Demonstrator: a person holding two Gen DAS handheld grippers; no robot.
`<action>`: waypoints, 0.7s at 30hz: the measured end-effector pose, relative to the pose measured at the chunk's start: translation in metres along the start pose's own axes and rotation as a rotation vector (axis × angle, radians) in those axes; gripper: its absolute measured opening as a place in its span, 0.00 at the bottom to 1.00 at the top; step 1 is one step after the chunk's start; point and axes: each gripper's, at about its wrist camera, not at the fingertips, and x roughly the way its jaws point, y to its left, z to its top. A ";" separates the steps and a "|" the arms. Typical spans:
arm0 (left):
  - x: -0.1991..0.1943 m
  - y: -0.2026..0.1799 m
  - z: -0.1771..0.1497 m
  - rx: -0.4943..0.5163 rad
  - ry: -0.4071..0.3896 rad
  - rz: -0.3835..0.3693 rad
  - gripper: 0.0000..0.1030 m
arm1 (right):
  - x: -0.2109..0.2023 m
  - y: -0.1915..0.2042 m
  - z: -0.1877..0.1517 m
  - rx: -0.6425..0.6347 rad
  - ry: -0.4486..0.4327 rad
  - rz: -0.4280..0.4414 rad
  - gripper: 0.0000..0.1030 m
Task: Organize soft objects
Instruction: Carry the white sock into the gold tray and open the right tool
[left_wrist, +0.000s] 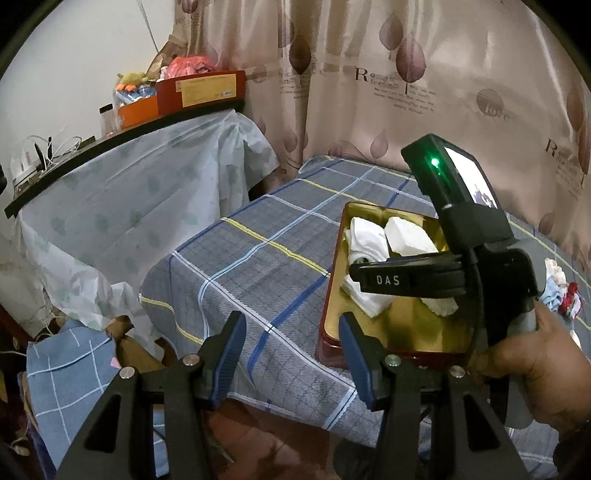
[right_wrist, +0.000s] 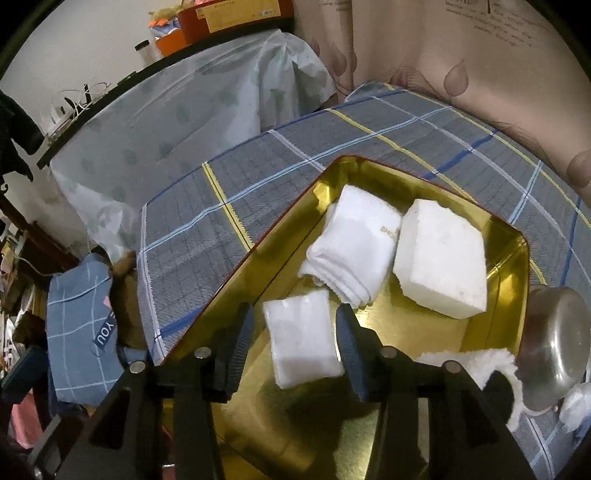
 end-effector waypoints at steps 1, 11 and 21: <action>0.000 -0.001 0.000 0.004 -0.001 0.001 0.52 | -0.001 0.001 0.000 0.002 0.002 0.000 0.43; 0.001 -0.004 -0.002 0.030 0.007 0.005 0.52 | -0.043 -0.002 -0.005 0.035 -0.152 0.056 0.49; 0.001 -0.011 -0.005 0.062 0.002 0.019 0.52 | -0.119 -0.053 -0.088 0.213 -0.367 -0.012 0.66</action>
